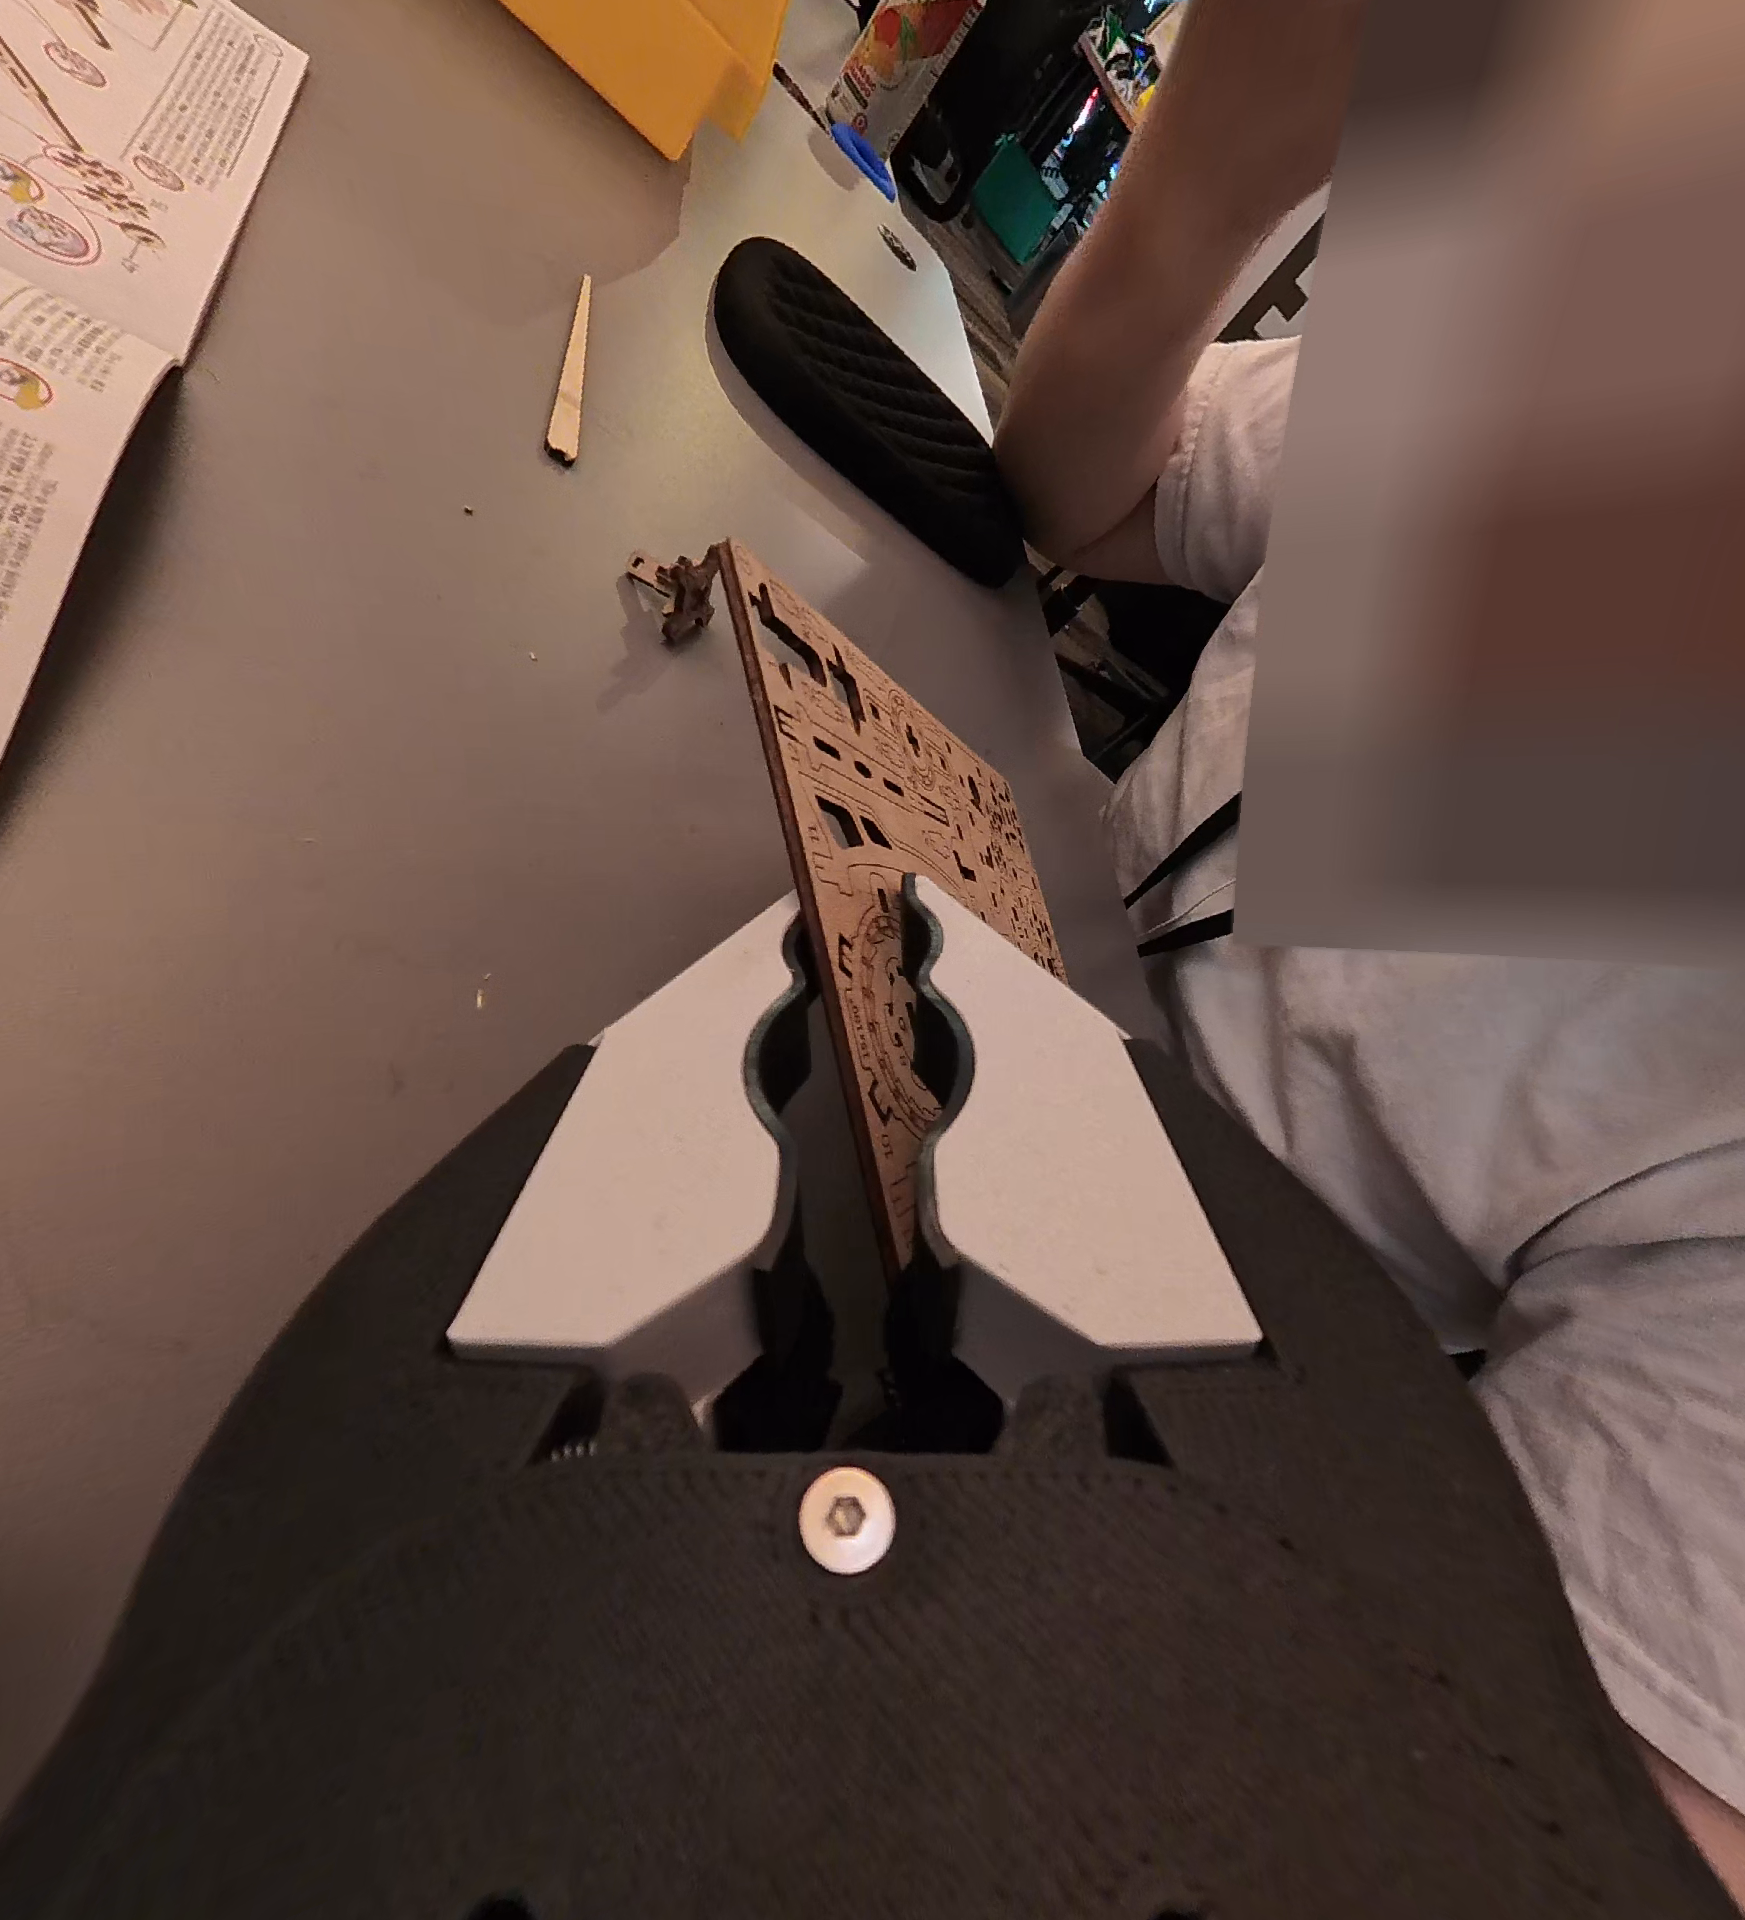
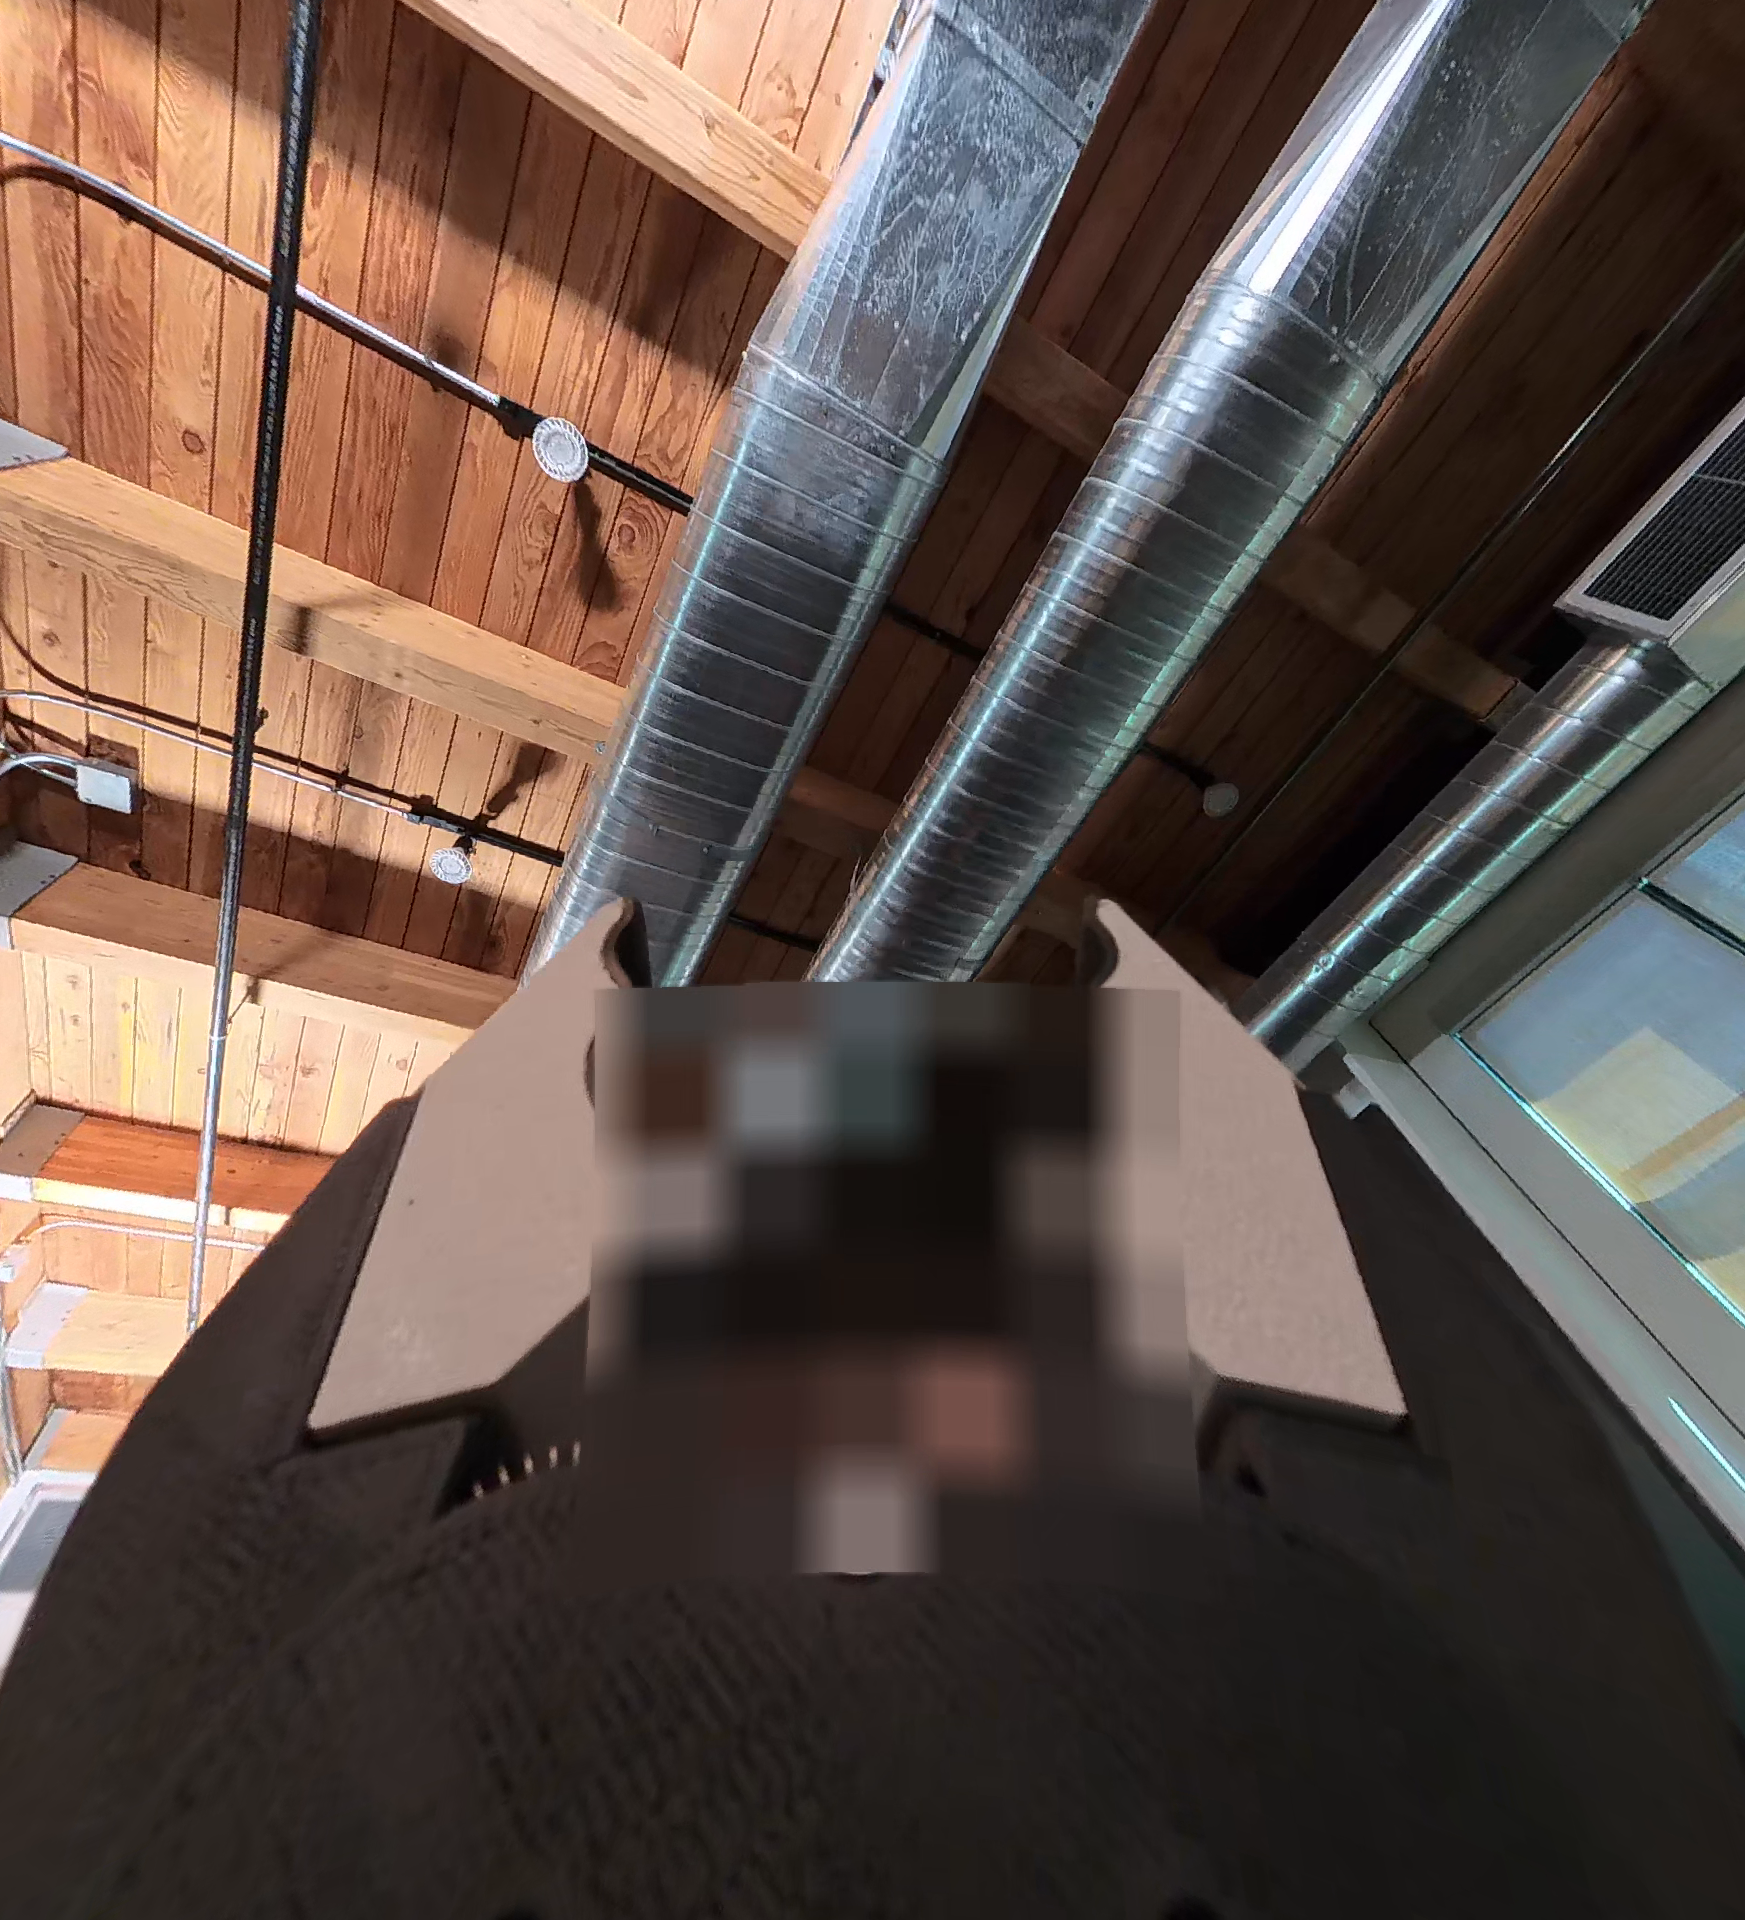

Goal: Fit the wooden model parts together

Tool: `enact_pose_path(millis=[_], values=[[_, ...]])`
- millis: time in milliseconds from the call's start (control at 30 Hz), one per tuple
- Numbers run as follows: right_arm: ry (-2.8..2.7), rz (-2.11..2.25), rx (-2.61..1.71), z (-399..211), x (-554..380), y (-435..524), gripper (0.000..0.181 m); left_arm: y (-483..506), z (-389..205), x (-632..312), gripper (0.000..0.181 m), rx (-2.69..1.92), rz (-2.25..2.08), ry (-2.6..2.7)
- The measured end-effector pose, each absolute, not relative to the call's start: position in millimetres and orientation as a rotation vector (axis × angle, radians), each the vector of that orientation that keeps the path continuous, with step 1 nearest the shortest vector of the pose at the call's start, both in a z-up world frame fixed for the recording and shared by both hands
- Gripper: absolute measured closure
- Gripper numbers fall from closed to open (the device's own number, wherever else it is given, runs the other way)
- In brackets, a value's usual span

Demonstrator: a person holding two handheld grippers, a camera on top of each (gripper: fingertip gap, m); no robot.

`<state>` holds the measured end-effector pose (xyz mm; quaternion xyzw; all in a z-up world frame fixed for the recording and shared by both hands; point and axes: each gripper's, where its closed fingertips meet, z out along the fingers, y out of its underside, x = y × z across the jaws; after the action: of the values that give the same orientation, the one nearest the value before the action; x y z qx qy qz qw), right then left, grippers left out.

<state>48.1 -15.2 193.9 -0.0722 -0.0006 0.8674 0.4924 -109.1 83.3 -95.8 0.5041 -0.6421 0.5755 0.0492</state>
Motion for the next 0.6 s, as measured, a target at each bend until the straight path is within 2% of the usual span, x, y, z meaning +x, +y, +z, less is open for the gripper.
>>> enact_pose_path(millis=[33, 133, 167, 200, 333, 600], values=[[0.014, 2.094, -0.167, 191.2, 52.2, -12.4, 0.102, 83.1, -95.7, -109.1, 0.17, 1.536, 1.753, -1.957], [0.069, 1.993, -0.222, 175.8, 61.9, 5.0, 0.115, 82.8, -95.2, -109.1, 0.17, 1.535, 1.753, -1.961], [0.074, 1.927, -0.261, 168.1, 64.9, 11.5, 0.128, 82.8, -95.1, -109.1, 0.17, 1.535, 1.753, -1.962], [0.1, 1.844, -0.308, 159.3, 69.3, 19.9, 0.132, 82.8, -95.1, -109.1, 0.17, 1.535, 1.752, -1.962], [0.17, 1.614, -0.472, 125.0, 86.1, 48.4, 0.135, 82.5, -94.8, -109.0, 0.17, 1.534, 1.754, -1.963], [0.369, 1.516, -0.607, 72.4, 118.9, 86.4, 0.151, 82.7, -95.6, -108.8, 0.17, 1.535, 1.754, -1.957]])
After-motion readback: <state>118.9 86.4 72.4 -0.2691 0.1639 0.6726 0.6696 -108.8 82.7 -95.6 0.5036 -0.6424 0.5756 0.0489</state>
